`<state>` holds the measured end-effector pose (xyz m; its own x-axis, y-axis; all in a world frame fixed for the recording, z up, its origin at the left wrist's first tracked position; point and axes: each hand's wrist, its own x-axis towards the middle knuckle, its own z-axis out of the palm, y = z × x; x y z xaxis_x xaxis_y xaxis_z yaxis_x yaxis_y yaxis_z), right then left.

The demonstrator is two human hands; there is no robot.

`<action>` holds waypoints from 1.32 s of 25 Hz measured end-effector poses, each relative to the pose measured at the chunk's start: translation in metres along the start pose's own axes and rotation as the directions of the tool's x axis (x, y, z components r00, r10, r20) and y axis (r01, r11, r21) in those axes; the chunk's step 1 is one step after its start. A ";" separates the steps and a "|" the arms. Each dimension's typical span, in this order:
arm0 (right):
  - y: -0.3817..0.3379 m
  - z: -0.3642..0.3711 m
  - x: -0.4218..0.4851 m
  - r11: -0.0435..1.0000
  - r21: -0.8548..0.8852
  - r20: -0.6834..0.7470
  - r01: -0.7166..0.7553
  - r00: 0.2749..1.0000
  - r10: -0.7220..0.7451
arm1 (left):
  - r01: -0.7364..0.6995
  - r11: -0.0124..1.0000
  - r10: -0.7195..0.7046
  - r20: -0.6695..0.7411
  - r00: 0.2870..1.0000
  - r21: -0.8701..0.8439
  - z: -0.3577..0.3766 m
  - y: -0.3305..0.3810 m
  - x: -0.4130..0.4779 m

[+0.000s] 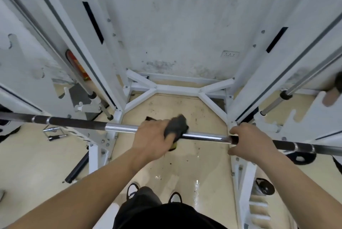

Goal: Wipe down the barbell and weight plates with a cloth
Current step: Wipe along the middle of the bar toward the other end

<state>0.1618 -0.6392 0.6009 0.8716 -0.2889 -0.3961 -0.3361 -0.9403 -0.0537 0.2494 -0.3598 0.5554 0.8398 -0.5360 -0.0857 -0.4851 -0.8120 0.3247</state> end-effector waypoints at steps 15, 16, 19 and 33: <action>0.022 0.016 -0.007 0.958 0.237 -0.154 -0.160 0.968 0.200 | -0.112 0.994 0.107 0.431 0.896 -0.015 0.005 0.090 0.056; 0.024 0.017 -0.006 0.957 0.247 -0.159 -0.153 0.968 0.195 | -0.110 0.993 0.084 0.431 0.898 0.035 0.000 0.076 0.050; 0.025 0.017 -0.006 0.962 0.231 -0.166 -0.147 0.968 0.188 | -0.177 0.922 0.044 0.361 0.932 0.344 0.011 0.081 0.038; 0.007 0.010 0.006 0.985 0.027 -0.097 -0.169 0.980 0.171 | -0.068 0.983 0.071 -0.013 0.997 0.171 -0.001 -0.008 -0.008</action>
<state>0.1607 -0.6460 0.5888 0.8316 -0.4617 -0.3086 -0.4884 -0.8725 -0.0108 0.2466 -0.3482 0.5543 0.8065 -0.5891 -0.0497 -0.5752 -0.8013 0.1643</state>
